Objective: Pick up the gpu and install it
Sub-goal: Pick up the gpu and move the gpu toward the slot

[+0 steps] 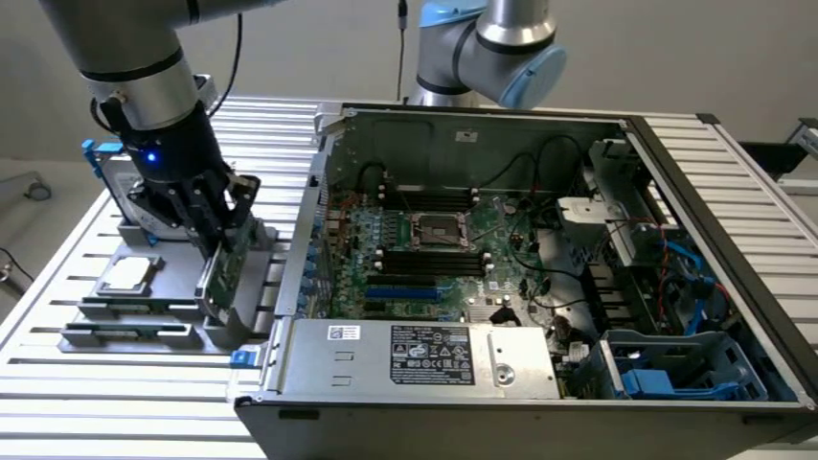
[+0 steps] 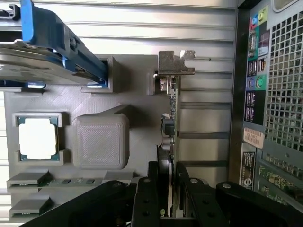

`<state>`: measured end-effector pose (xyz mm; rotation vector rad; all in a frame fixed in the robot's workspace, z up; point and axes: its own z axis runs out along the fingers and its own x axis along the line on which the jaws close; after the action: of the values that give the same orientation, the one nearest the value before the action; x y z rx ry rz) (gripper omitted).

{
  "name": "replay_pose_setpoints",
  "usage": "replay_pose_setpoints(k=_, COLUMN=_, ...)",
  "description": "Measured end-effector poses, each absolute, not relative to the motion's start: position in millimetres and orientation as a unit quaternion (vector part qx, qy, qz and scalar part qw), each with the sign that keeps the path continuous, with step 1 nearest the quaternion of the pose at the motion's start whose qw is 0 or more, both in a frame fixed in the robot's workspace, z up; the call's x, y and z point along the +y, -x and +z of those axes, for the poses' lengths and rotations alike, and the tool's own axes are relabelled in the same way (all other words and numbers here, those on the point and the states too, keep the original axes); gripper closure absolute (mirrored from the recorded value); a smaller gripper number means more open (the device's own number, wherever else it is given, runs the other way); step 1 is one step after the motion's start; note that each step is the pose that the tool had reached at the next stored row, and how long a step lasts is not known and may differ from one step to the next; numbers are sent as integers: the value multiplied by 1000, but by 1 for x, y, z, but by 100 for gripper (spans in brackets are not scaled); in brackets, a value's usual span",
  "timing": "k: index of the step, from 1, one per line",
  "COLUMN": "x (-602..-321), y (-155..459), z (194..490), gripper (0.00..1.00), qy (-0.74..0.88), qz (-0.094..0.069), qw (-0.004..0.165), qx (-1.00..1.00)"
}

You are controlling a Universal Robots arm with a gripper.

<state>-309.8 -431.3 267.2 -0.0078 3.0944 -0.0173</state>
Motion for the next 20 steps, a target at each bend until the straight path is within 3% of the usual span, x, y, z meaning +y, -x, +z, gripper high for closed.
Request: replay_pose_setpoints(k=20, x=-431, y=296, z=358, gripper=74, qy=2, qz=-6, qw=23, qx=1000)
